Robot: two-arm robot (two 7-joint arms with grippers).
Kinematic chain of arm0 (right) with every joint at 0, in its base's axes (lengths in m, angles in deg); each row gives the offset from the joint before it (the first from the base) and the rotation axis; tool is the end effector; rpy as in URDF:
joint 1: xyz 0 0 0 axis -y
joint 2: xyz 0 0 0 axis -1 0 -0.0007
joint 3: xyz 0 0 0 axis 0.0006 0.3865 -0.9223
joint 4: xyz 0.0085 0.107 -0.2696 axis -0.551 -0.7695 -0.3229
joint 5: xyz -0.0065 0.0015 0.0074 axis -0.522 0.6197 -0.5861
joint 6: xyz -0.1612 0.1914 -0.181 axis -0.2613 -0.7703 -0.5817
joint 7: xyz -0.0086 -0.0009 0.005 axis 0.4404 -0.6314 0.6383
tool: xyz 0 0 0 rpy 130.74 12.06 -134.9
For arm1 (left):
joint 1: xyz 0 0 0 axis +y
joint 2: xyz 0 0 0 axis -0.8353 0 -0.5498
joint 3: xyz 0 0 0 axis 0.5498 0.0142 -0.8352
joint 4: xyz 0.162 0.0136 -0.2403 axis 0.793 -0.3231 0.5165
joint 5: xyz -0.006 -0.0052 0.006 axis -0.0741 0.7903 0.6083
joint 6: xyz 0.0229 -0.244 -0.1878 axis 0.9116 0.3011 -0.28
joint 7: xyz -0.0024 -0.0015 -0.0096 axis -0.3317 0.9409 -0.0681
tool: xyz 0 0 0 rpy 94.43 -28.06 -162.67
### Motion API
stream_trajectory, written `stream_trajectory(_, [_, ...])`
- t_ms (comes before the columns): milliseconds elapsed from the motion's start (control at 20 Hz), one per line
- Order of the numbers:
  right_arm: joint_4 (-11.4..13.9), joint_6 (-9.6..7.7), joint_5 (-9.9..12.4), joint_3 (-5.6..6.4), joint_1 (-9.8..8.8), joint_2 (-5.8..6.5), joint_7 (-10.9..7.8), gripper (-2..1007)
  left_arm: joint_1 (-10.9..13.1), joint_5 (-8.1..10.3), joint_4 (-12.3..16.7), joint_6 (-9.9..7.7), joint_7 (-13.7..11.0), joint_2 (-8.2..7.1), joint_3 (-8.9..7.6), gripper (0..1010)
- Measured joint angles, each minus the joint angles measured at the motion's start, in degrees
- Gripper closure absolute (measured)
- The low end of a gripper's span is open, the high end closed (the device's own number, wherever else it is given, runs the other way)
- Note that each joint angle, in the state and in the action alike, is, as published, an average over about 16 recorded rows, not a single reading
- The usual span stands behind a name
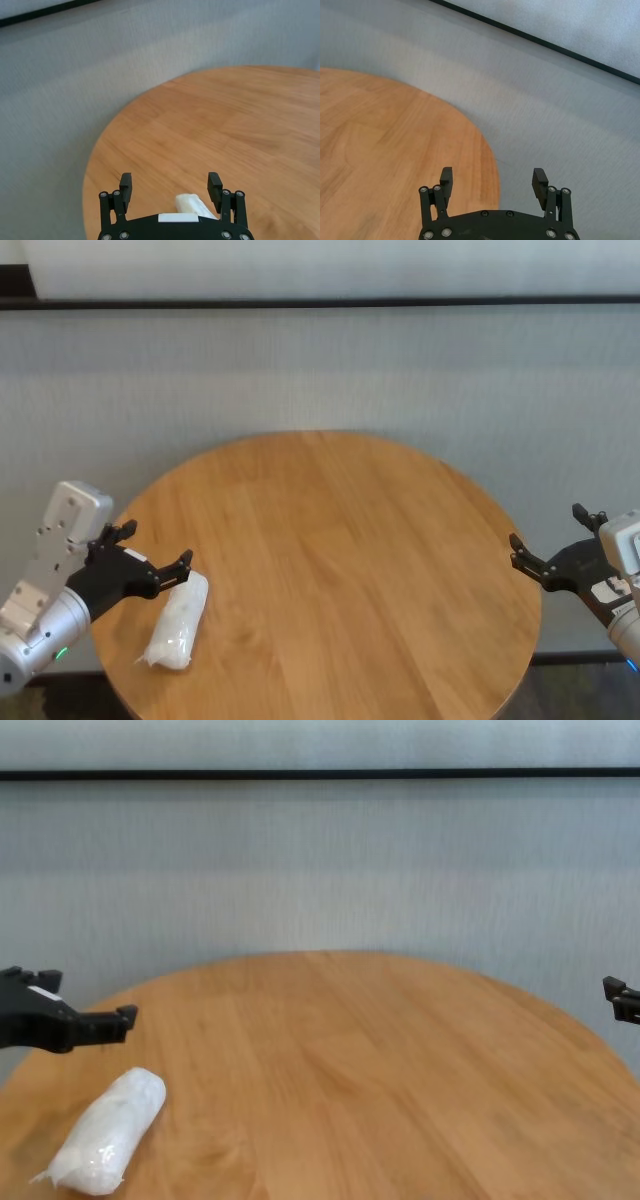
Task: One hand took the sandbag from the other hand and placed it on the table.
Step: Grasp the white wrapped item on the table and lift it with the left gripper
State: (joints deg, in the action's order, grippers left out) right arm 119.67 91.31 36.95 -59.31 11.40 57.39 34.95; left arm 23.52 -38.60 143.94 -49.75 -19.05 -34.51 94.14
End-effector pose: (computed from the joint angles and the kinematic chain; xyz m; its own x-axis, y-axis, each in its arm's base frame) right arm 0.3581 -0.0827 -0.3021 0.2922 -0.8803 0.3738 0.9553 0.2872 -0.0702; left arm 0.3542 0.0805 -0.2788 0.4192 0.8820 0.2153 -0.9033 0.3815 0.1960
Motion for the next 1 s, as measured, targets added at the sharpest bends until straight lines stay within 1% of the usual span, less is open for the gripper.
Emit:
stream_trajectory(200, [0.0, 0.0, 0.0, 0.0, 0.0, 0.0, 0.0, 4, 1.46, 2.03, 2.56, -3.55, -0.86, -0.37, -1.14, 11])
stream_trajectory(450, [0.0, 0.0, 0.0, 0.0, 0.0, 0.0, 0.0, 5, 3.49, 3.71, 5.33, -7.13, -1.07, -0.44, -2.25, 11])
stream_trajectory(700, [0.0, 0.0, 0.0, 0.0, 0.0, 0.0, 0.0, 4, 5.06, 4.44, 7.5, -10.25, -1.26, -0.21, -2.76, 11])
stream_trajectory(1000, [0.0, 0.0, 0.0, 0.0, 0.0, 0.0, 0.0, 4, 6.66, 4.75, 9.07, -12.92, -1.21, 0.29, -3.32, 11])
